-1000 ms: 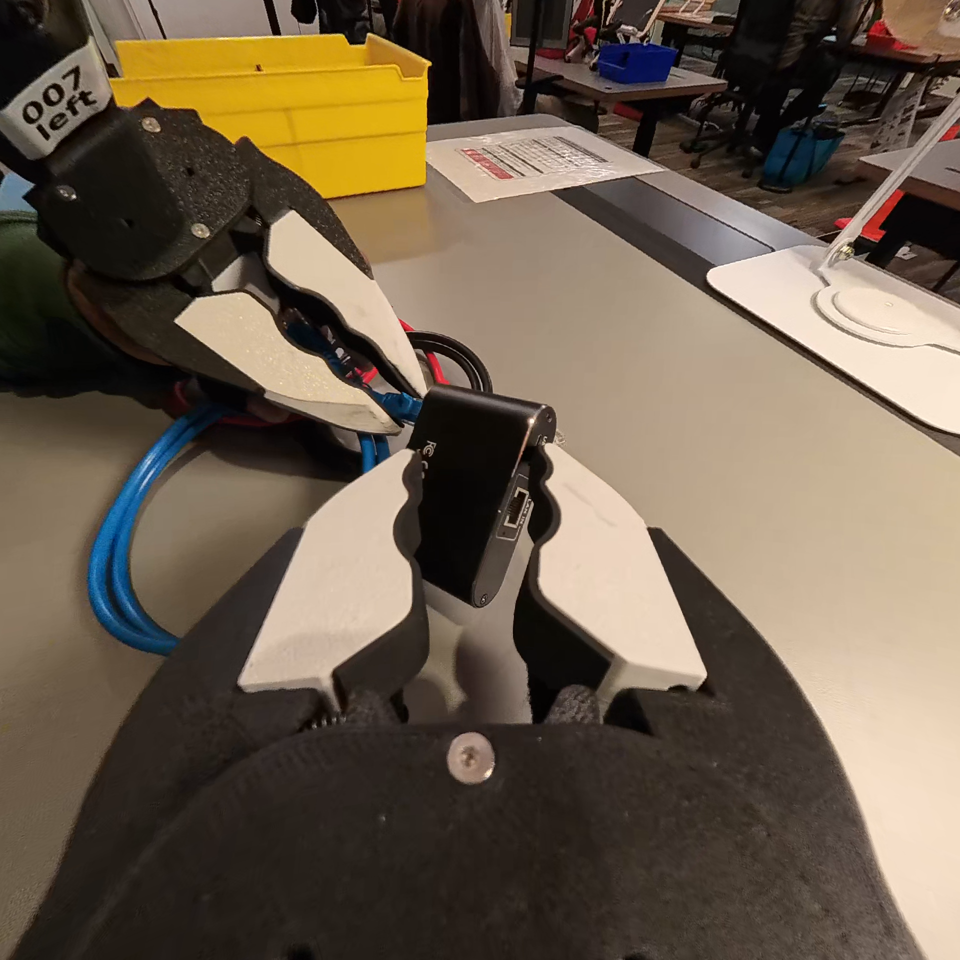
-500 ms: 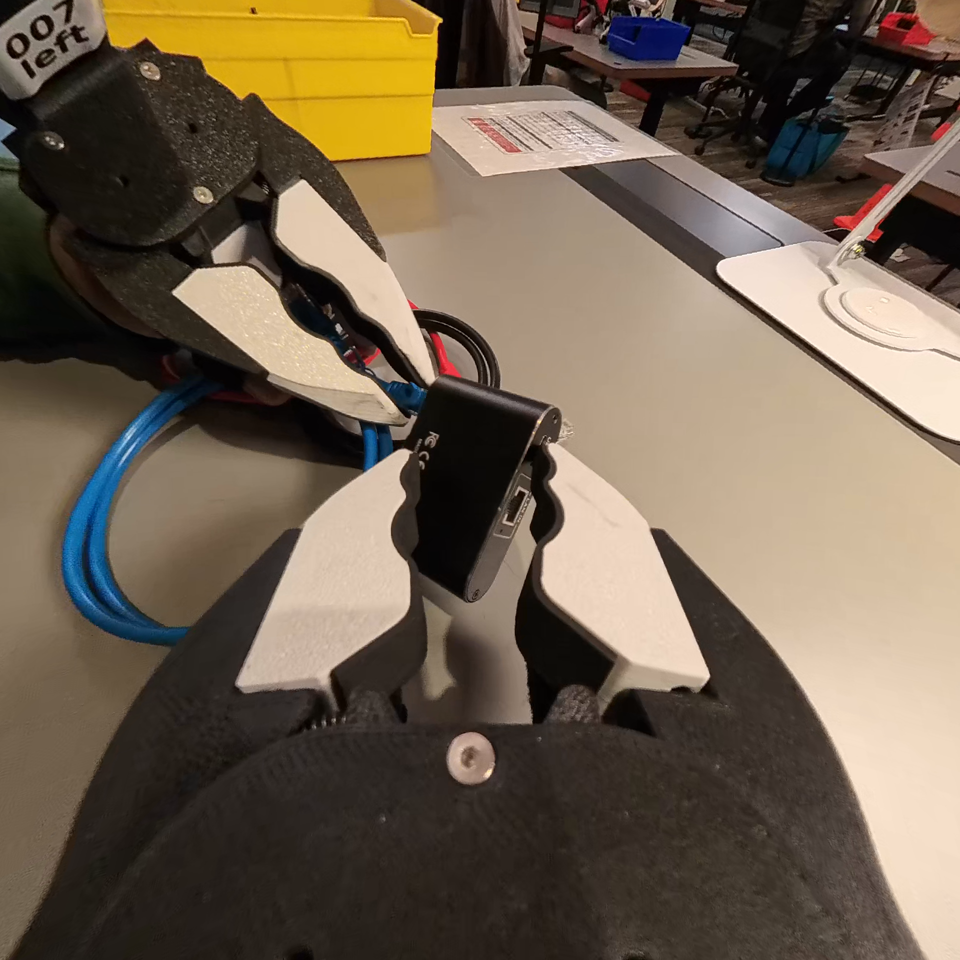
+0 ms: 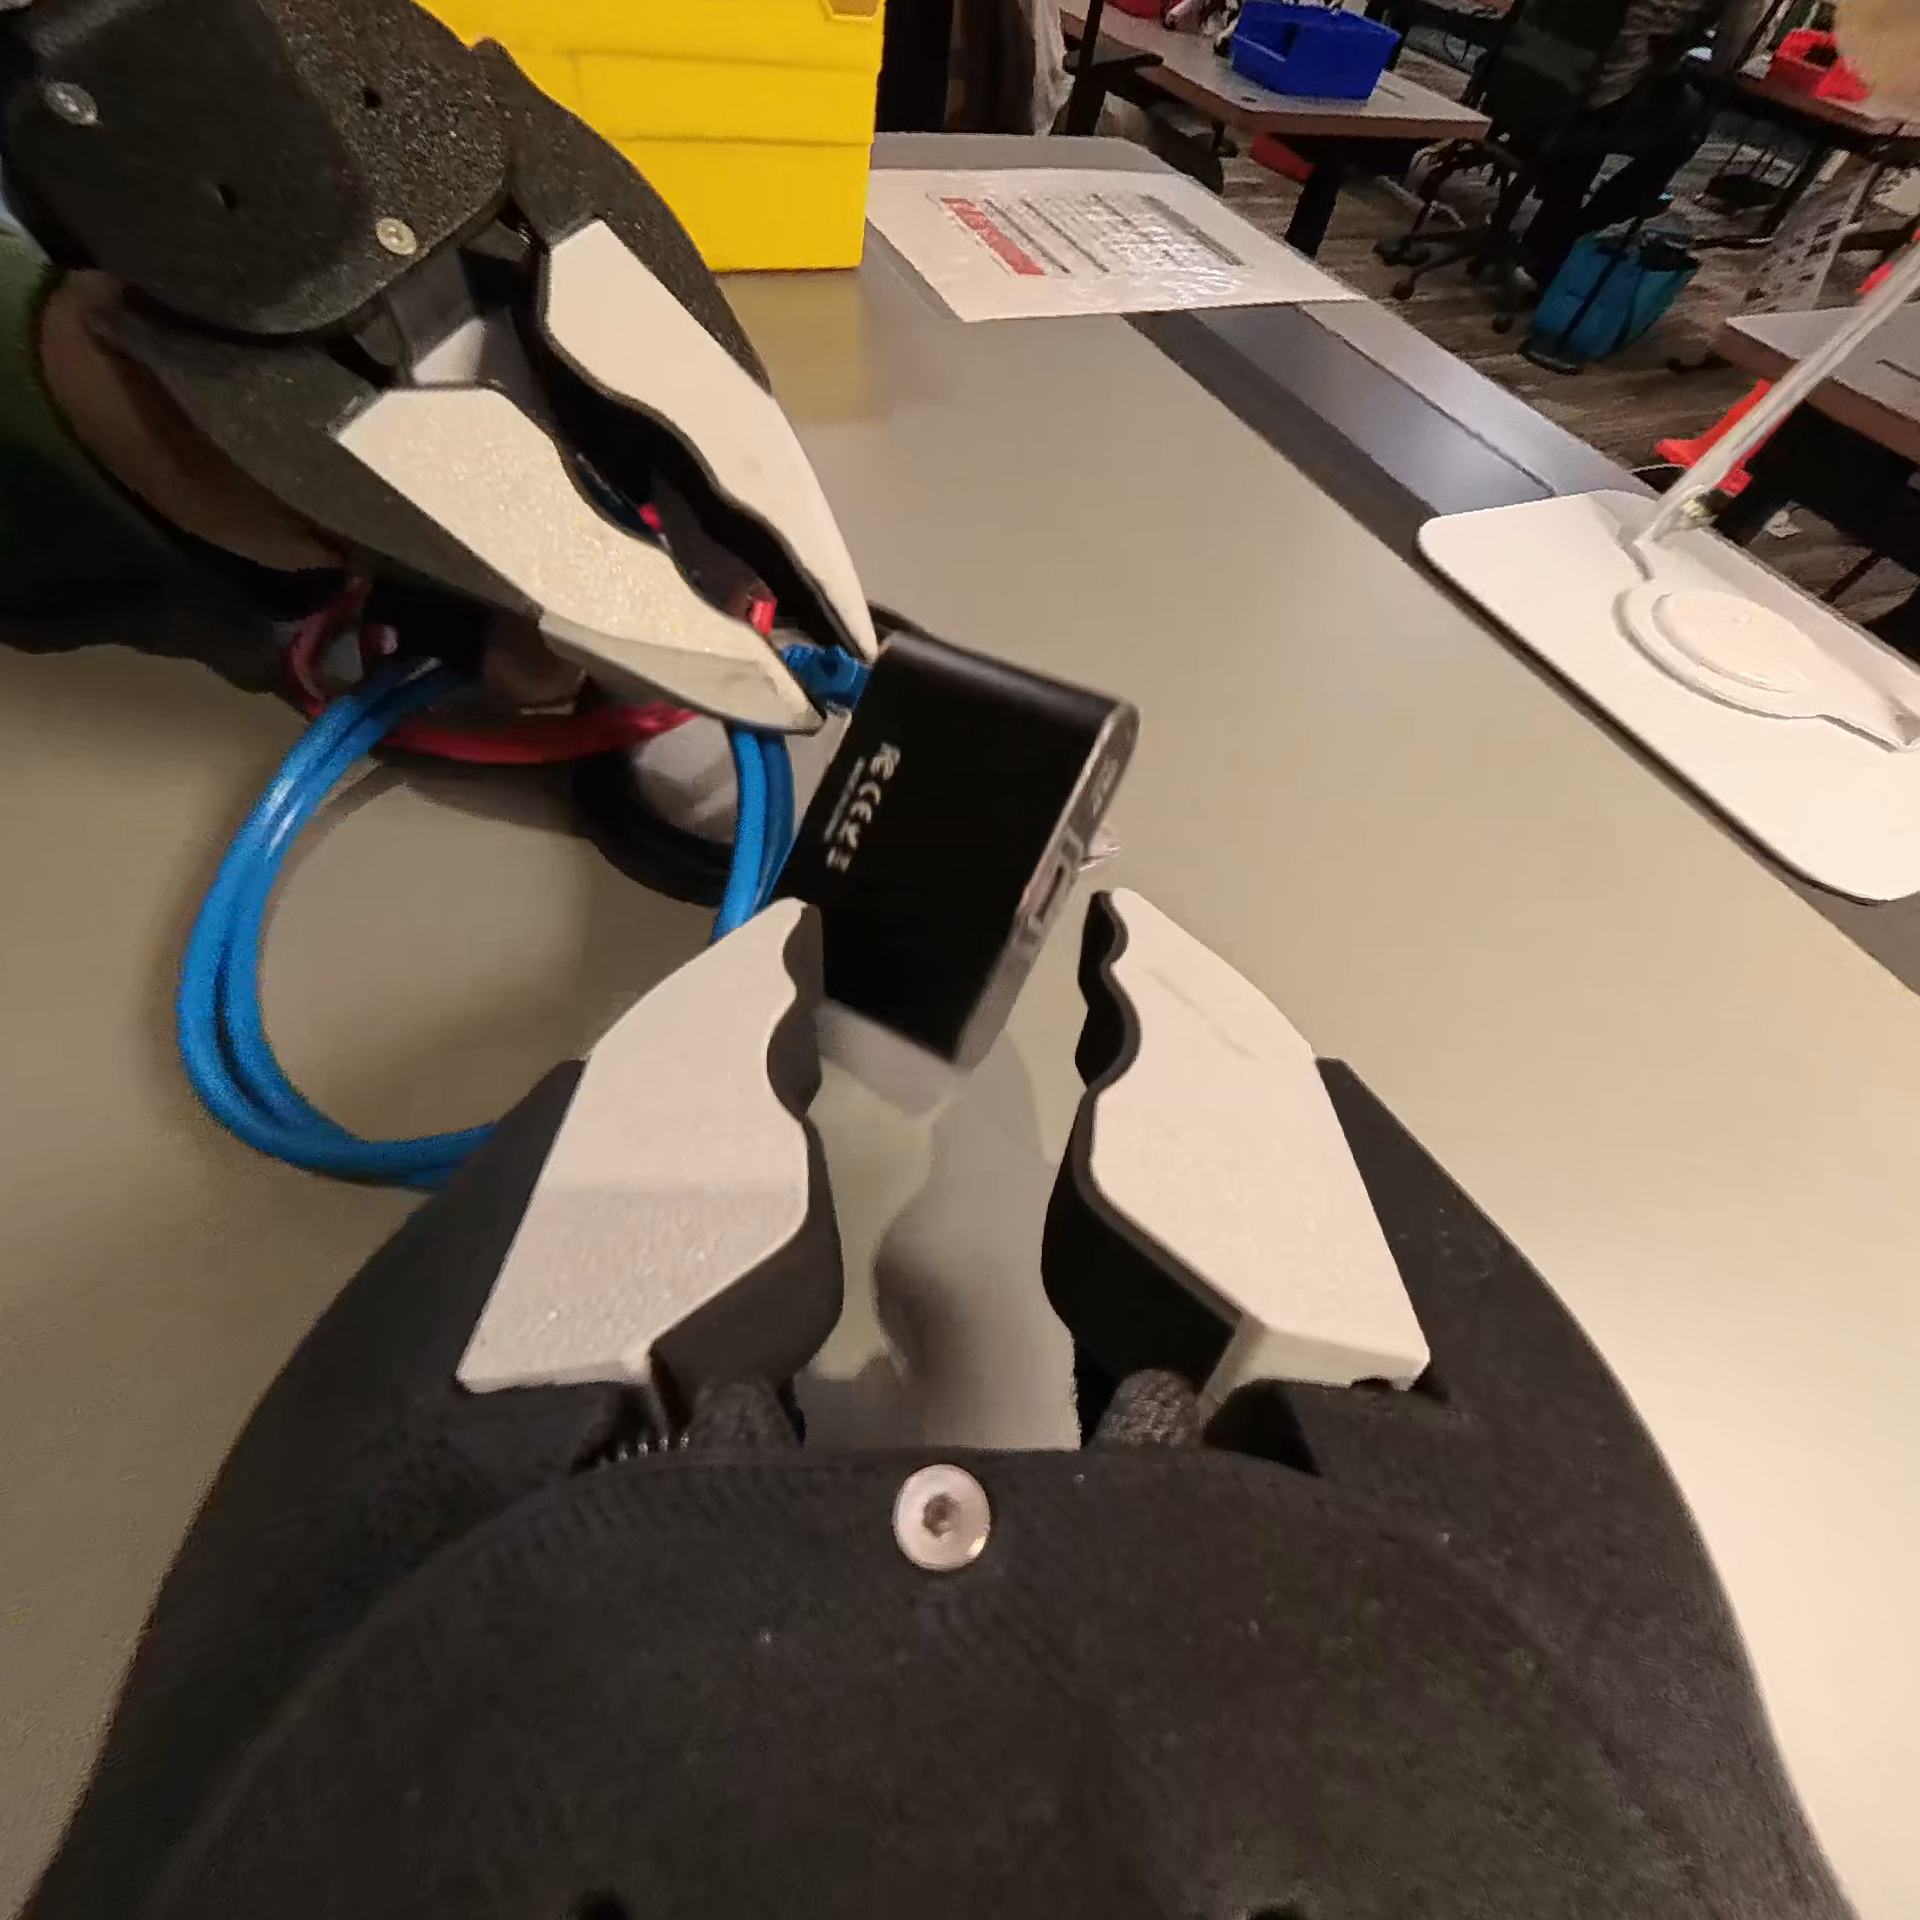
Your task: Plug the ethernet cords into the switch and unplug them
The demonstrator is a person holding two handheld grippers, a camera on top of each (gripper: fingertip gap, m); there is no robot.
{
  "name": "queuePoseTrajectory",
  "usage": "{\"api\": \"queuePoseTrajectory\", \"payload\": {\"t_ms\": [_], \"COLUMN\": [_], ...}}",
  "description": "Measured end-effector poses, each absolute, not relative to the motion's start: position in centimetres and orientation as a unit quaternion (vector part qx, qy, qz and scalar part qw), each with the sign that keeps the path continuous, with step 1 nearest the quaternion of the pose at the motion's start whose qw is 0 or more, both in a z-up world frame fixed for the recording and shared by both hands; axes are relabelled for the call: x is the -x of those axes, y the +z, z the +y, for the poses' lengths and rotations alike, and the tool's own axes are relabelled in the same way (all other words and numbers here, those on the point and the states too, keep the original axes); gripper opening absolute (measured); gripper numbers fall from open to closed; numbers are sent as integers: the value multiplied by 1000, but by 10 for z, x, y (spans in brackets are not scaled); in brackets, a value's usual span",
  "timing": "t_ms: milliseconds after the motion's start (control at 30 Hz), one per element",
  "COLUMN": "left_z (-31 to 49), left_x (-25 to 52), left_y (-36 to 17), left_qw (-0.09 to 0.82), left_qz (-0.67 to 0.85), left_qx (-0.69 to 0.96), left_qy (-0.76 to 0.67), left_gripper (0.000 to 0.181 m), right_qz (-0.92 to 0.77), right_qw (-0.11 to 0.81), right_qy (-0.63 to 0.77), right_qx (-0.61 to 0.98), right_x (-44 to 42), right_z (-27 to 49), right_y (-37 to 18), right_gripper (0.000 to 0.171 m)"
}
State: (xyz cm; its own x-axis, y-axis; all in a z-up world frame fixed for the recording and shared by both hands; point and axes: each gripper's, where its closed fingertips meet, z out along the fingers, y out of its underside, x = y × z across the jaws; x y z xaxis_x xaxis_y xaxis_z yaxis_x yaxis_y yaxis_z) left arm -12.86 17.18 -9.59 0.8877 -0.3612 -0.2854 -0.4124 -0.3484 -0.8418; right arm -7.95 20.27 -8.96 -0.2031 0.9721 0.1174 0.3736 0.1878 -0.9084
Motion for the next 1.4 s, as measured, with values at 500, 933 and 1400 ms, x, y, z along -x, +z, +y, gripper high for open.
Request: {"api": "queuePoseTrajectory", "payload": {"t_ms": [500, 933, 1400], "left_z": [128, 111, 126], "left_x": [284, 356, 351], "left_y": [-2, -48, -128], "left_qw": [629, 547, 418], "left_qz": [9, -79, -6], "left_qx": [776, 832, 901], "left_qy": [-45, 44, 121], "left_gripper": [14, 15, 12], "right_qz": [-682, -739, -795], "right_qw": [386, 377, 301], "right_qy": [366, 351, 281], "right_qx": [502, 435, 446], "right_x": [81, 96, 122], "right_z": [206, 154, 109], "right_y": [-101, -109, -143], "right_gripper": [45, 43, 44]}}
